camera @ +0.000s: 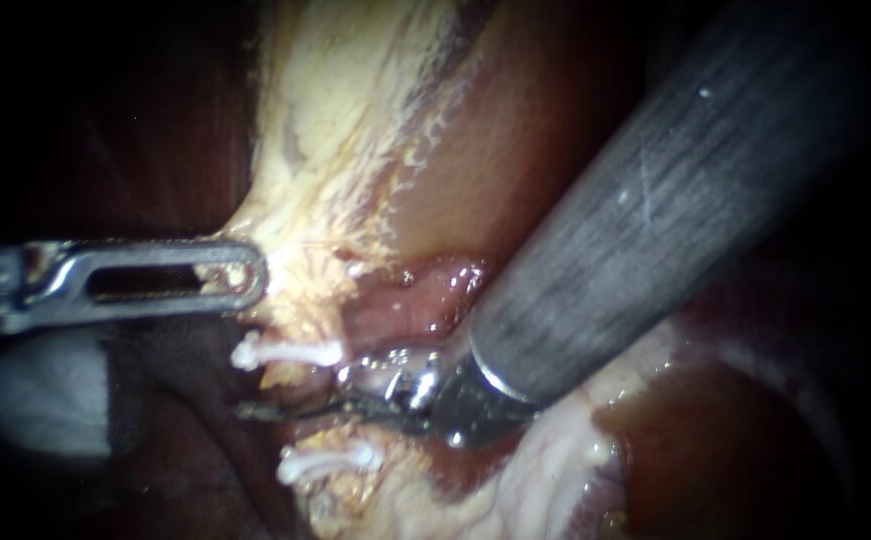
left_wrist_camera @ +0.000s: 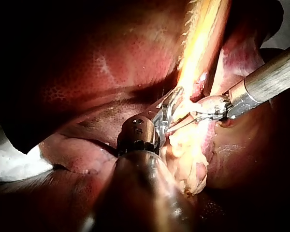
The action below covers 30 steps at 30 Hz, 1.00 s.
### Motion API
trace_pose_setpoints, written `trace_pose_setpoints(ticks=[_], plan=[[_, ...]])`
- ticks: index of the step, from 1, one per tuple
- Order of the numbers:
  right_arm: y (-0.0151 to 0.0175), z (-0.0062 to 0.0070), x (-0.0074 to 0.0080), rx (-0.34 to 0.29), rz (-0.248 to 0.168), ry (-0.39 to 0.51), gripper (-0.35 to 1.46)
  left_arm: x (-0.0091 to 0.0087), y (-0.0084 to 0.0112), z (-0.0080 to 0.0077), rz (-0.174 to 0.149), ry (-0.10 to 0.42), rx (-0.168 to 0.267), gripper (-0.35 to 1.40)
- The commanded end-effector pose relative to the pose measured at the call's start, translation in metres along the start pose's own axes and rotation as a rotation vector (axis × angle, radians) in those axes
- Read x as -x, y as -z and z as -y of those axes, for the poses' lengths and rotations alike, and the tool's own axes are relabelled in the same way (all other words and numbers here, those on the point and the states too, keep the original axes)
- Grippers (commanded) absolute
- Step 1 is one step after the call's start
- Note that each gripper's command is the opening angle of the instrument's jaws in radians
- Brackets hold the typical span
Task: Go back from the cut left tube
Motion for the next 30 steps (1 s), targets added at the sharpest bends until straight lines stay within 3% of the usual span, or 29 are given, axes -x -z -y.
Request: trace_pose_setpoints(ticks=[1, 4, 9, 21, 26, 30], plan=[[0.0, 0.0, 0.0, 0.003, 0.002, 0.002, 0.24, 0.0, 0.0, 0.0, 0.0, 0.0, 0.0, -0.35], [0.0, 0.0, 0.0, 0.003, -0.001, 0.002, 0.54, 0.0, 0.0, 0.0, 0.0, 0.0, 0.0, -0.35], [0.0, 0.0001, -0.0001, 0.001, -0.004, 0.002, 0.73, 0.0, 0.0, 0.0, 0.0, 0.0, 0.0, -0.35], [0.0003, 0.001, 0.0, -0.006, -0.007, 0.001, 0.88, 0.0, 0.0001, -0.0001, -0.001, 0.0, 0.0, -0.35], [0.0012, 0.0024, 0.0003, -0.034, -0.054, 0.162, 1.23, 0.0, 0.0002, -0.0002, -0.001, -0.001, -0.001, -0.35], [0.0023, 0.0034, 0.001, -0.057, -0.067, 0.293, 1.35, 0.0, 0.0002, -0.0003, -0.002, -0.001, -0.001, -0.35]])
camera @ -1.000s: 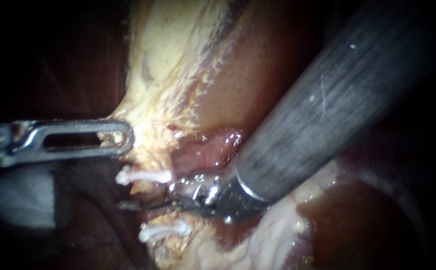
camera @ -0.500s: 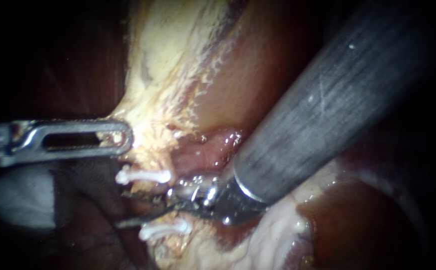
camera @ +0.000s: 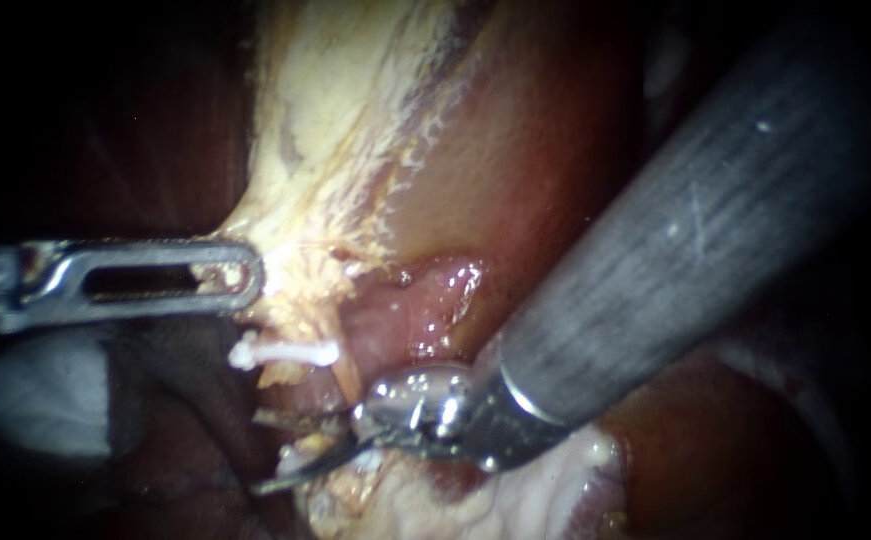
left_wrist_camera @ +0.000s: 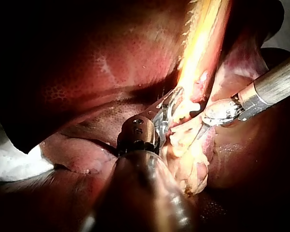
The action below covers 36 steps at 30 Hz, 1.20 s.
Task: Go back from the cut left tube
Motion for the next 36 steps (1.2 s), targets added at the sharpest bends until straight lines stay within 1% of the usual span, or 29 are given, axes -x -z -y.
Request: trace_pose_setpoints(ticks=[1, 5, 7, 10, 11, 16, 18, 20, 22, 24, 27, 30, 34, 36], plan=[[0.0005, 0.0003, 0.0001, 0.0, -0.001, 0.027, 1.37, 0.0, 0.0, 0.0, 0.0, 0.0, -0.001, -0.35], [0.0029, 0.0012, 0.0011, 0.026, -0.006, 0.085, 1.42, 0.0, 0.0001, -0.0001, -0.001, -0.001, -0.001, -0.35], [0.0043, 0.0016, 0.0015, 0.032, -0.013, 0.098, 1.43, 0.0, 0.0001, -0.0002, -0.001, -0.001, -0.001, -0.35], [0.007, 0.0019, 0.0018, 0.062, -0.025, 0.13, 1.43, 0.0, 0.0001, -0.0002, -0.001, -0.001, -0.001, -0.35], [0.0084, 0.002, 0.0017, 0.08, -0.029, 0.144, 1.43, 0.0, 0.0001, -0.0002, -0.001, -0.001, -0.001, -0.35], [0.0142, 0.0019, 0.0011, 0.147, -0.021, 0.205, 1.43, 0.0, 0.0, -0.0002, 0.0, -0.001, -0.001, -0.35], [0.0167, 0.0019, 0.0008, 0.171, -0.029, 0.222, 1.43, 0.0, 0.0, -0.0002, 0.0, -0.001, -0.001, -0.35], [0.0191, 0.0018, 0.0004, 0.198, -0.046, 0.241, 1.43, 0.0, 0.0, -0.0002, 0.0, -0.001, -0.001, -0.35], [0.0207, 0.0019, 0.0001, 0.219, -0.055, 0.253, 1.43, 0.0, 0.0, -0.0002, 0.0, -0.001, -0.001, -0.35], [0.0222, 0.002, -0.0003, 0.239, -0.055, 0.265, 1.43, 0.0, 0.0, -0.0002, 0.0, -0.001, -0.001, -0.35], [0.0238, 0.0022, -0.0006, 0.263, -0.049, 0.281, 1.43, 0.0, 0.0, -0.0002, 0.0, -0.001, -0.001, -0.35], [0.0249, 0.0024, -0.0007, 0.282, -0.052, 0.285, 1.43, -0.0001, -0.0001, -0.0001, 0.001, 0.0, 0.0, -0.35], [0.0257, 0.0024, -0.0007, 0.289, -0.05, 0.291, 1.43, -0.0003, -0.0006, -0.0001, 0.004, -0.001, 0.002, -0.35], [0.0257, 0.0023, -0.0007, 0.291, -0.056, 0.291, 1.43, -0.0006, -0.0009, 0.0, 0.006, -0.001, 0.003, -0.35]])
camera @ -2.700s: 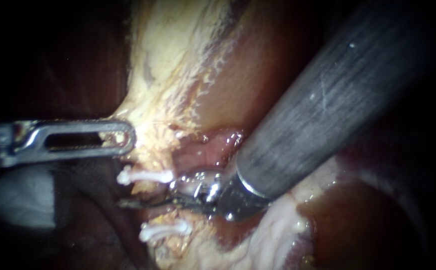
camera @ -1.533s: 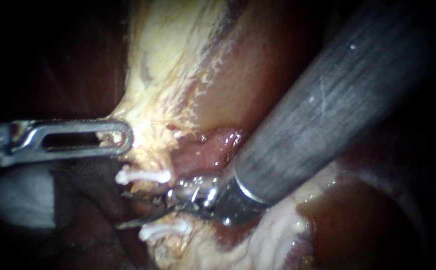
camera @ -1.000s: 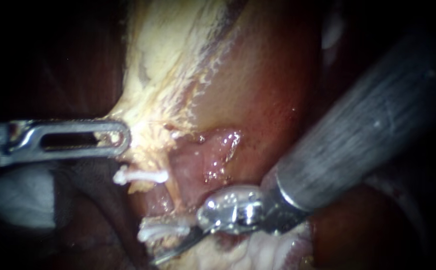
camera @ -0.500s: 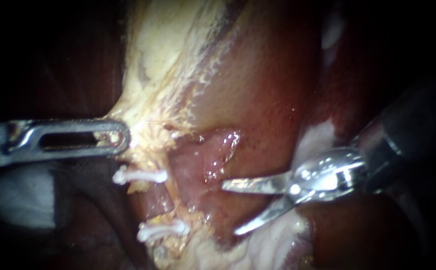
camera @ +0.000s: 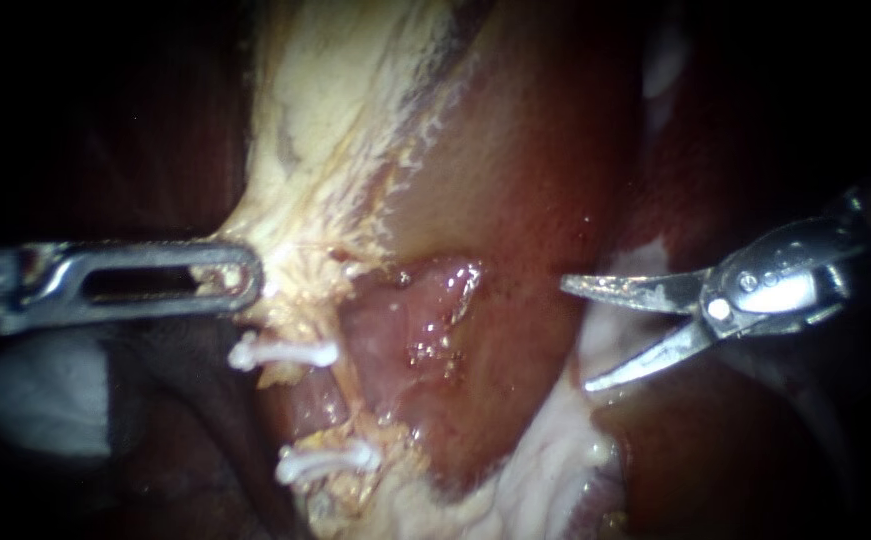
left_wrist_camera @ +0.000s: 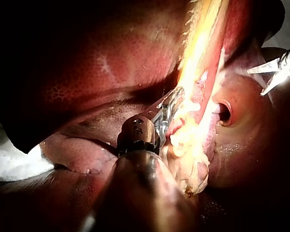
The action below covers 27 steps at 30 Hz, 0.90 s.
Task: Go back from the cut left tube
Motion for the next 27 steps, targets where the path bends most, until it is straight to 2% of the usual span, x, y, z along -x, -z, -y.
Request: trace_pose_setpoints(ticks=[1, 10, 18, 23, 27], plan=[[-0.0001, 0.0, 0.0001, 0.0, -0.001, 0.005, 1.43, -0.0002, -0.0003, 0.0, 0.003, -0.001, 0.003, -0.35], [-0.0006, -0.0003, 0.0, 0.009, -0.011, 0.002, 1.43, -0.002, -0.0043, 0.0002, -0.015, -0.015, 0.007, -0.35], [-0.0008, -0.0005, -0.0001, 0.015, -0.018, 0.005, 1.43, -0.0019, -0.0086, 0.0003, -0.022, -0.028, 0.0, -0.35], [-0.0008, -0.0006, -0.0001, 0.017, -0.02, 0.004, 1.43, -0.0017, -0.0097, 0.0013, -0.026, -0.031, -0.004, -0.35], [-0.0008, -0.0006, -0.0001, 0.017, -0.02, 0.004, 1.43, -0.0016, -0.0099, 0.0014, -0.025, -0.037, -0.004, -0.35]])
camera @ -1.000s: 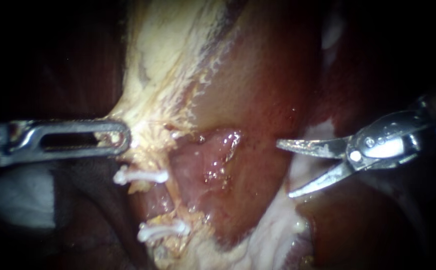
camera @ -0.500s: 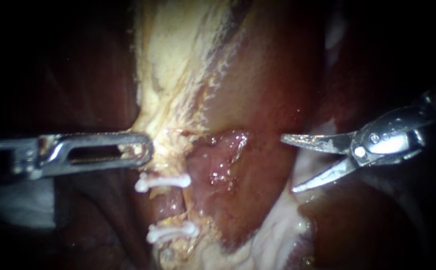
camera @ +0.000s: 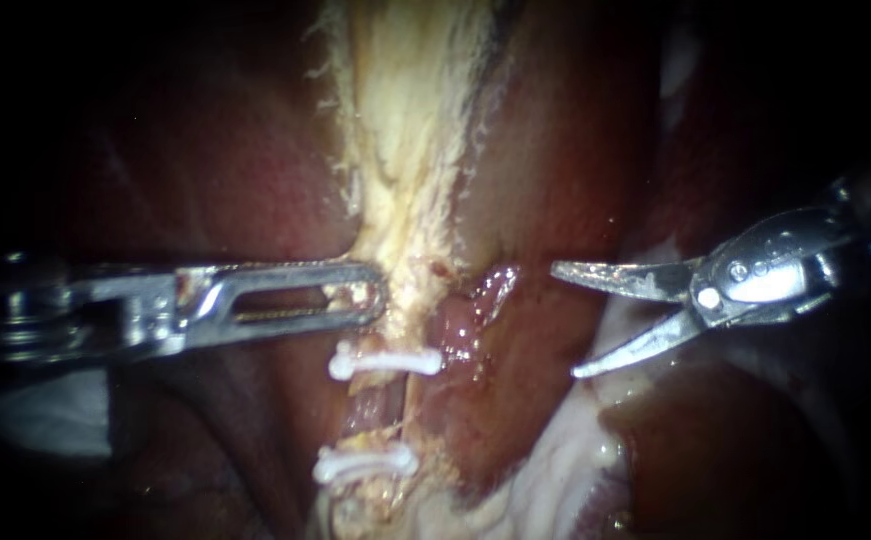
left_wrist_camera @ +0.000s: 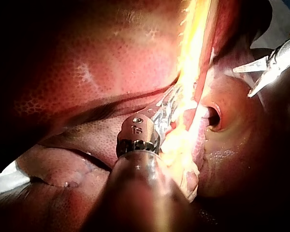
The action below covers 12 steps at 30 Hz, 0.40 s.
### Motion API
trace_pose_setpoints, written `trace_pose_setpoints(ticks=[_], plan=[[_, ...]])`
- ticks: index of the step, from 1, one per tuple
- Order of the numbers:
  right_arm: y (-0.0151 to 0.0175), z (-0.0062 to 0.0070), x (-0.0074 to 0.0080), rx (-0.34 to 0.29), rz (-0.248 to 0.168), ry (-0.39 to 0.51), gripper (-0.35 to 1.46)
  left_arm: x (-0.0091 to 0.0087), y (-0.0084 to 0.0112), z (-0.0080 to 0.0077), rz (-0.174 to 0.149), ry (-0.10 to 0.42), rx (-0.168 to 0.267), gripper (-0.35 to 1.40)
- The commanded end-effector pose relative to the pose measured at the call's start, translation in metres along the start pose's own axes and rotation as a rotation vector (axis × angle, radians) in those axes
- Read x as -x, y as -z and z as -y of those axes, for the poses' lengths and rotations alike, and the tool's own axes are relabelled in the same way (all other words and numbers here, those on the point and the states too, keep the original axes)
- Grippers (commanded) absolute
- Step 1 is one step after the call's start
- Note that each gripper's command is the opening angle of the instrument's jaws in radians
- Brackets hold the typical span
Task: Go back from the cut left tube
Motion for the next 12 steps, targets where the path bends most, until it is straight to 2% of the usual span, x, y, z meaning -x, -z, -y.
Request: trace_pose_setpoints(ticks=[1, 12], plan=[[0.0001, 0.0, 0.0, -0.001, 0.0, 0.0, 1.43, 0.0, 0.0, 0.0, 0.0, 0.0, 0.0, -0.35], [0.0002, 0.0, 0.0, -0.001, 0.0, 0.0, 1.43, 0.0, 0.0, -0.0002, 0.0, -0.001, -0.001, -0.35]])
